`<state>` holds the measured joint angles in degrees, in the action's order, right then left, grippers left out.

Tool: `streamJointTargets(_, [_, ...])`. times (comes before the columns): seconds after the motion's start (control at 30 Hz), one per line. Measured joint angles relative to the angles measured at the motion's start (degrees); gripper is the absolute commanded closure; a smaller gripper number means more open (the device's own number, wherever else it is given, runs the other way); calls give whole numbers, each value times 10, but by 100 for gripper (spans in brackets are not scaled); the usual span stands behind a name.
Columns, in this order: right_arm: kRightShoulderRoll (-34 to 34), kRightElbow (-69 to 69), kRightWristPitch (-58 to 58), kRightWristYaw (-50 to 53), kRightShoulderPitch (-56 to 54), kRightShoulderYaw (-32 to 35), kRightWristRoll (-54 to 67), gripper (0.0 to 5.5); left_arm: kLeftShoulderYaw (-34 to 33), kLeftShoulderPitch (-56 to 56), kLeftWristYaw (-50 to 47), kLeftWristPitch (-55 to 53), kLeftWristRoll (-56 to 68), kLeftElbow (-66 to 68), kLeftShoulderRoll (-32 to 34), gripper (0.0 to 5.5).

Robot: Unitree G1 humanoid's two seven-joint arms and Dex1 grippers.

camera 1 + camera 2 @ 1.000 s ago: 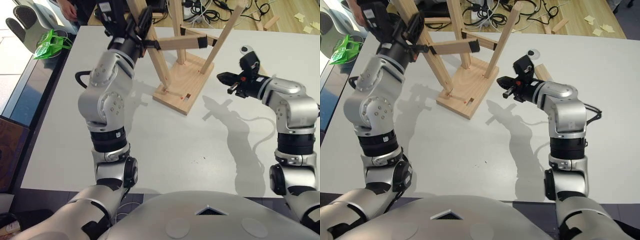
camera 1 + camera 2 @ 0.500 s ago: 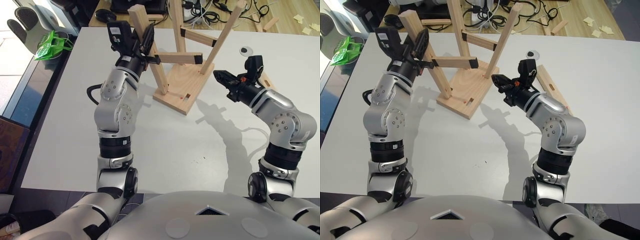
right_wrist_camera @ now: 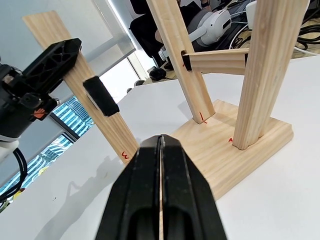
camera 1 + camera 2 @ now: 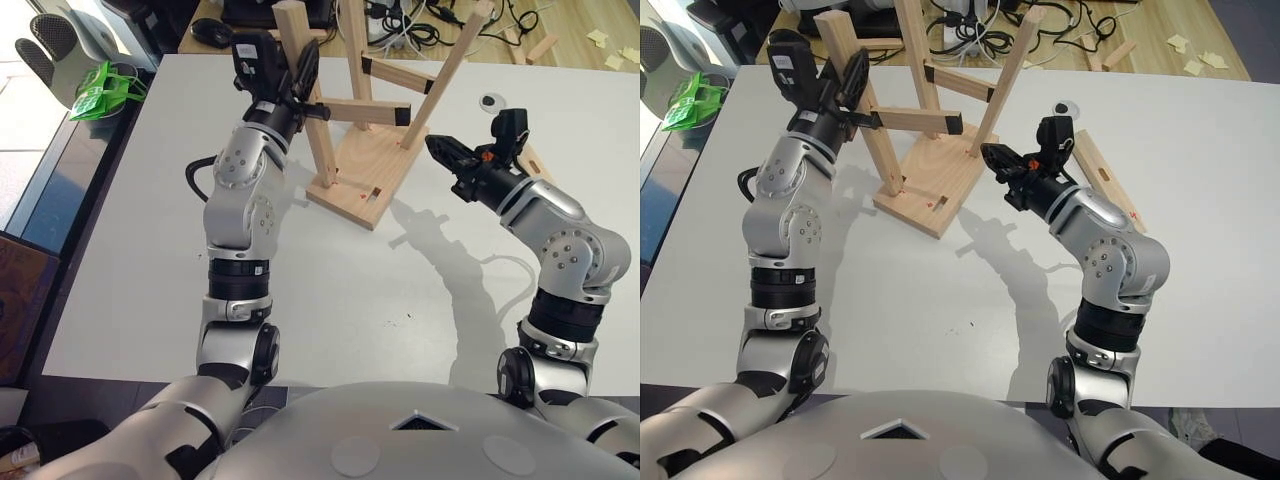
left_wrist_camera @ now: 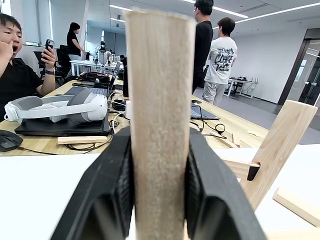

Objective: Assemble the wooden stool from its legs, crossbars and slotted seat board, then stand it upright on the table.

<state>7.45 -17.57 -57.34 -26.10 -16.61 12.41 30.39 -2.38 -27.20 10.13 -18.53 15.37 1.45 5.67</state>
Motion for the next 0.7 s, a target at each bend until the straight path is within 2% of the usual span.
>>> streamJointTargets(0.7, [5,18,41,18,2,-18,20,550,-31,-17,11,36,18,54,-28,447])
